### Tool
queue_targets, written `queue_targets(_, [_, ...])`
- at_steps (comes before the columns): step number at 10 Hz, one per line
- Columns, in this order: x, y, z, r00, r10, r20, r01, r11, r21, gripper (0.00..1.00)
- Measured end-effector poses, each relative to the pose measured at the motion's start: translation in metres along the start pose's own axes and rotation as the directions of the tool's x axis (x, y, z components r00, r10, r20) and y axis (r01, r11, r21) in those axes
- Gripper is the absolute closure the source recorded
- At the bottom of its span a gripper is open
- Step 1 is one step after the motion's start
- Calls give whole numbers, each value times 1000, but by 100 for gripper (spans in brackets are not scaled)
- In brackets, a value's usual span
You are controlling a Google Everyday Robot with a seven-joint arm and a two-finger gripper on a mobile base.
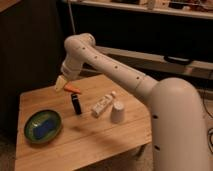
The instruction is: Place the ceramic cup over the eraser
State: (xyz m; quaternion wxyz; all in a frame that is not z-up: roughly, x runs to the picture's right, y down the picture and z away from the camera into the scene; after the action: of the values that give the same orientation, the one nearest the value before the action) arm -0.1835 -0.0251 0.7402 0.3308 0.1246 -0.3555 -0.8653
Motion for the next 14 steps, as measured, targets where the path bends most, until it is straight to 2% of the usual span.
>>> queue_targets(2, [-49, 5, -13, 998, 68, -5, -68, 997, -29, 20])
queue_targets(3, [-77, 9, -22, 994, 107, -10, -108, 993, -55, 20])
queue_targets(5, [-119, 17, -37, 986, 167, -14, -168, 980, -104, 20])
queue_targets(7, [-174, 28, -49, 967, 253, -23, -253, 954, -158, 20])
queue_targets(9, [-221, 37, -53, 942, 334, -28, -333, 923, -192, 20])
queue_targets(10, [-261, 41, -52, 913, 408, -30, -404, 888, -218, 20])
queue_targets(12, [-315, 40, -50, 858, 512, -37, -504, 826, -252, 20])
queue_targets(13, [-350, 40, -48, 815, 577, -49, -567, 778, -272, 20])
queue_targets(14, [-370, 42, -48, 798, 599, -58, -589, 758, -280, 20])
